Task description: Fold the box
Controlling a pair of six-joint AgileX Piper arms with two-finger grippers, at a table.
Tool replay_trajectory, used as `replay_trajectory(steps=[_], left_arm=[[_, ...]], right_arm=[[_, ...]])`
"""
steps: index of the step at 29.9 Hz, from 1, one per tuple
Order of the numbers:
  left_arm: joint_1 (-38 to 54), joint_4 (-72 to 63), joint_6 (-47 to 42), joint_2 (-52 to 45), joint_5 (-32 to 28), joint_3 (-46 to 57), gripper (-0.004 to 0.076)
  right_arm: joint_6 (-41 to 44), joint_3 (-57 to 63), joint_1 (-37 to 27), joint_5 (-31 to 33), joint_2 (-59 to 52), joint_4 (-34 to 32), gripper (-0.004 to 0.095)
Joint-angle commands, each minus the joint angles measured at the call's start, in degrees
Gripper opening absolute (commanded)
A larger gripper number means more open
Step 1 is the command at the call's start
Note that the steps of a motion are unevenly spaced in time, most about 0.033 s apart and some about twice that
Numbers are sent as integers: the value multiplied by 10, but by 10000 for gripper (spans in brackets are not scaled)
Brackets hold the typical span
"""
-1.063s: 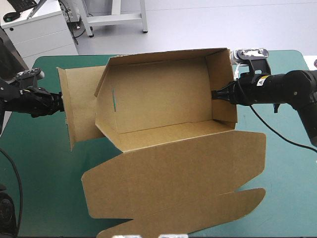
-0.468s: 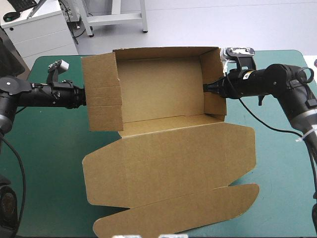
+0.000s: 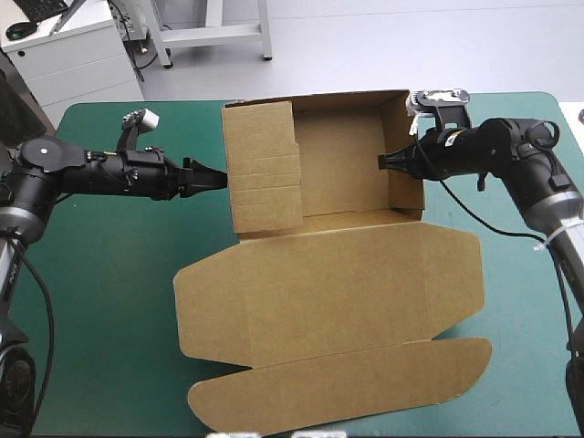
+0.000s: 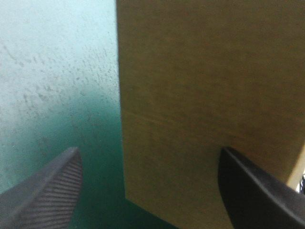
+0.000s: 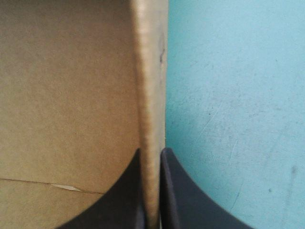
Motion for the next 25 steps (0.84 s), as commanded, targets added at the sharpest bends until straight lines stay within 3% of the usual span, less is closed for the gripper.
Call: replay_trajectory(steps=[1,25], left_arm=[[-6,-77,7,-27,42,-20,556],[-63,-203,31,-27,42,-27,556]], right_arm=[[10,-21,-1,-42,-22,10,-14],[23,-21,1,-35,-23,13,-14]])
